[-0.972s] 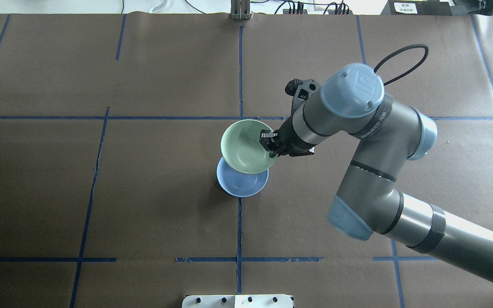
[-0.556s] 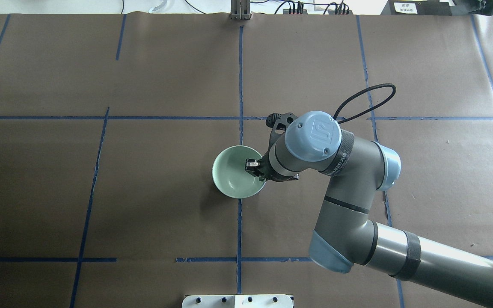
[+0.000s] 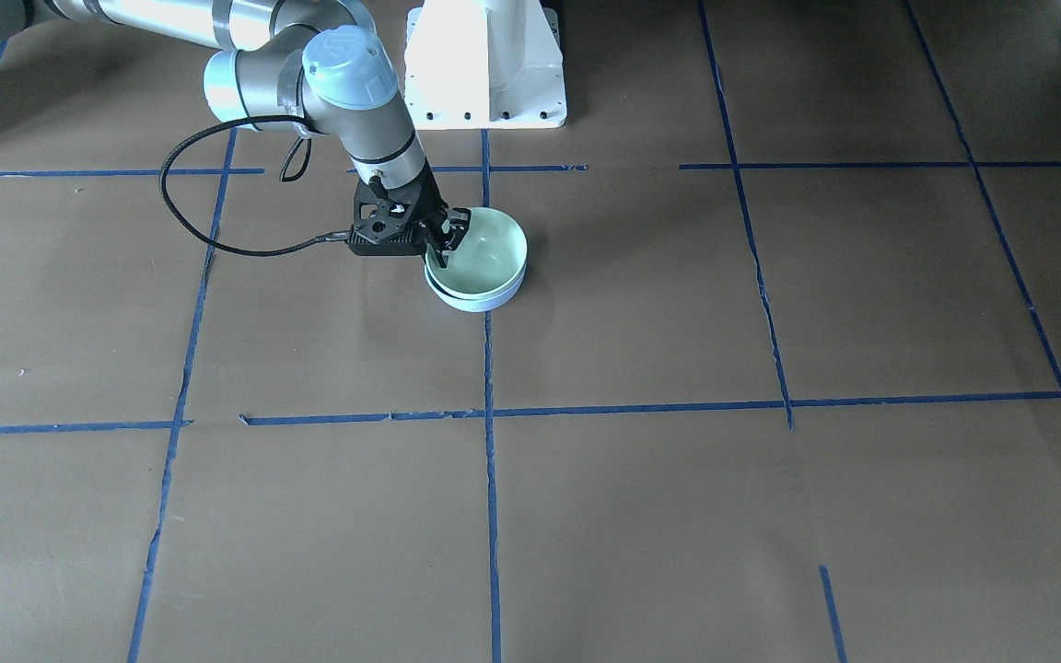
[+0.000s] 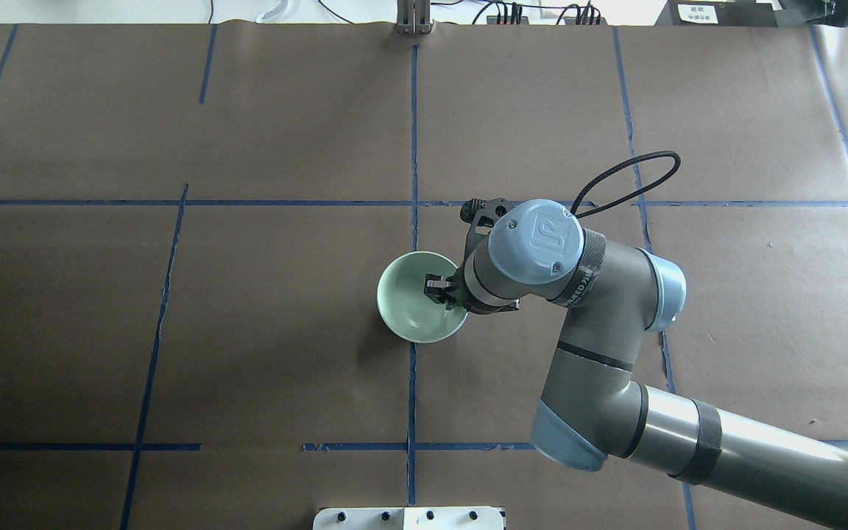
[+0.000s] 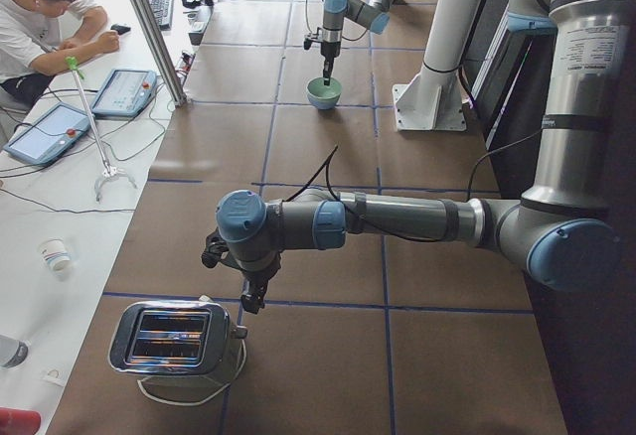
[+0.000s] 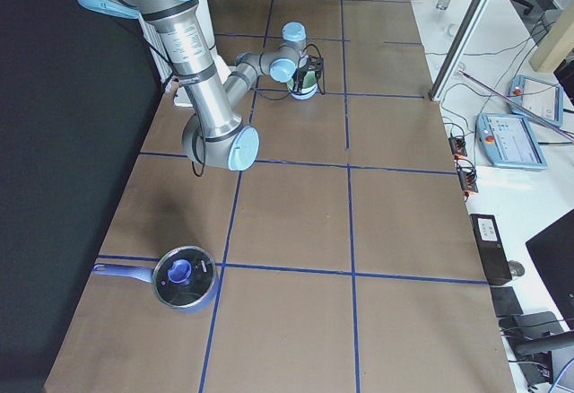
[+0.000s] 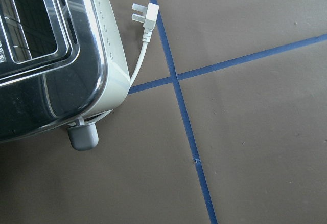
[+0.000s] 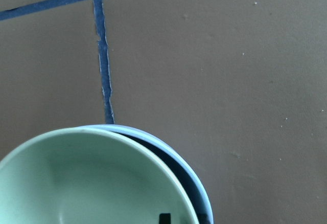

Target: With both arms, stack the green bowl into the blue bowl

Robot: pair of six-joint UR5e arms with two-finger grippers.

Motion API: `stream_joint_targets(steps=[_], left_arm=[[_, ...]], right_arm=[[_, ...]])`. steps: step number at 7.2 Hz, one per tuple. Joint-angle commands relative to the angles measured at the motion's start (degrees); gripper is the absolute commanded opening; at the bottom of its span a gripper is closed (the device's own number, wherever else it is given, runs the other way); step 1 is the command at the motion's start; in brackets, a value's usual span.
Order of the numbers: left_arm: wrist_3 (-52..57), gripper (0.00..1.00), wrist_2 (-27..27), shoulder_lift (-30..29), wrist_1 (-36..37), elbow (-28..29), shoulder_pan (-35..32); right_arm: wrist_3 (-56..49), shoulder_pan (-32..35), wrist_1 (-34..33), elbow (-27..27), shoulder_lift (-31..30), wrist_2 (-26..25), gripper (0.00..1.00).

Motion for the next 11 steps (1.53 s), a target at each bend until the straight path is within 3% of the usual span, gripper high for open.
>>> stream_joint_targets(steps=[1, 3, 5, 6, 8, 11], left_arm=[[0.0, 1.0, 0.0, -0.1, 0.0, 0.2, 0.0], [0.6, 1.0, 0.0, 0.0, 0.0, 0.3, 0.0], [0.2, 1.0, 0.3, 0.4, 0.2, 0.6, 0.0], [0.2, 1.0, 0.4, 1.7, 0.0, 2.3, 0.2], [-0.2, 1.0, 0.7, 1.5, -0.4, 1.7, 0.1], [-9.3, 1.0, 0.8, 1.2, 3.1, -1.4, 1.1]], right_arm=[[-0.8, 5.0, -0.5, 0.4, 0.7, 5.2, 1.0], [-3.3, 8.8, -2.3, 0.5, 0.9, 8.2, 1.0], [-11.5, 13.3, -11.0, 1.8, 0.7, 10.6, 1.0], [-21.5, 17.8, -14.1, 1.6, -0.6, 12.0, 1.0], [-50.3, 32.6, -15.0, 0.5, -9.4, 25.1, 1.0], [-79.2, 46.4, -14.7, 1.0, -25.7, 28.8, 1.0]])
